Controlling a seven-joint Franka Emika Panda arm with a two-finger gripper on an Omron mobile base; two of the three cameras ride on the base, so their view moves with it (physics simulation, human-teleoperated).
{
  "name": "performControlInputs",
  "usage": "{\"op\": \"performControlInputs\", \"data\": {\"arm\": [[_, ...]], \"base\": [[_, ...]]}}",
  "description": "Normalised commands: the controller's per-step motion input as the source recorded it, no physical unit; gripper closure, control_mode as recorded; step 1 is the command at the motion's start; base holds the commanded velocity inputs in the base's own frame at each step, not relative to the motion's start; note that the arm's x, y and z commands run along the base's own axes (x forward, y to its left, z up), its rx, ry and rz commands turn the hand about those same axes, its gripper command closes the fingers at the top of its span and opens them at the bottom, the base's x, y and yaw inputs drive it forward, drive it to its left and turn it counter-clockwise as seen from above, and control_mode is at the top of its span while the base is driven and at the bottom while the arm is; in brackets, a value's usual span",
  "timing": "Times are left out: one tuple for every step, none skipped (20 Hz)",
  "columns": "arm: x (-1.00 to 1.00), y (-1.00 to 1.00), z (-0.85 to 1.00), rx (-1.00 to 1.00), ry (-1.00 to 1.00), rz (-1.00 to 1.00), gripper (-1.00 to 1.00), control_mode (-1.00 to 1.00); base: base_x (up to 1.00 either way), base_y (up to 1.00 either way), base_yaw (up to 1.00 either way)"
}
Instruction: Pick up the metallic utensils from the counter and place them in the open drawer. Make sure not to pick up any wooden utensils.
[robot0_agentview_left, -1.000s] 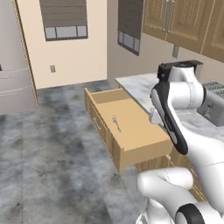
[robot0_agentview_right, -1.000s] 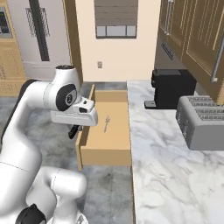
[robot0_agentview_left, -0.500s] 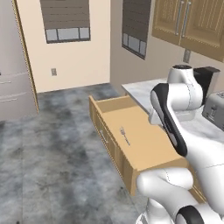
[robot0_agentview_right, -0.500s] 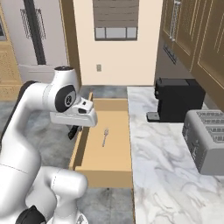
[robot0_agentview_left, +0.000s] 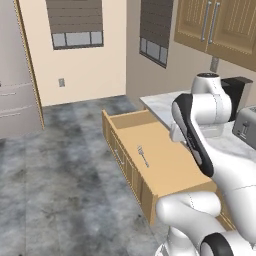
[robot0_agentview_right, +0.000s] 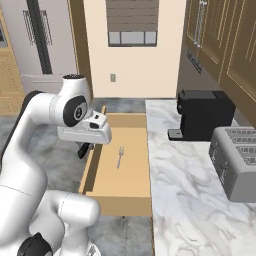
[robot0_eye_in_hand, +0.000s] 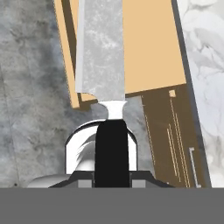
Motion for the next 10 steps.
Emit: {"op": "performControlInputs", "data": {"arm": [[0.00, 0.00, 0.00, 0.00, 0.00, 0.00, 1.00, 1.00], [0.00, 0.00, 0.00, 0.00, 0.00, 0.00, 1.00, 1.00], [0.41, 0.02, -0.07, 0.00, -0.02, 0.00, 1.00, -1.00], [0.64, 0.21, -0.19, -0.01, -0.10, -0.03, 1.00, -1.00], [0.66, 0.20, -0.23, -0.02, -0.13, -0.07, 1.00, -1.00], [0.69, 0.09, -0.28, 0.00, -0.12, -0.09, 1.00, -1.00], [0.72, 0.03, -0.29, 0.00, -0.09, -0.09, 1.00, -1.00], [0.76, 0.00, -0.32, 0.00, -0.08, -0.10, 1.00, -1.00], [0.69, 0.00, -0.31, 0.00, -0.09, -0.11, 1.00, -1.00], [0.51, 0.00, -0.28, 0.00, -0.09, -0.14, 1.00, -1.00]], "base": [[0.06, 0.00, 0.00], [0.22, 0.00, 0.00], [0.00, 0.00, 0.00], [0.00, 0.00, 0.00], [0.00, 0.00, 0.00], [0.00, 0.00, 0.00], [0.00, 0.00, 0.00], [0.00, 0.00, 0.00], [0.00, 0.00, 0.00], [0.00, 0.00, 0.00]]}}
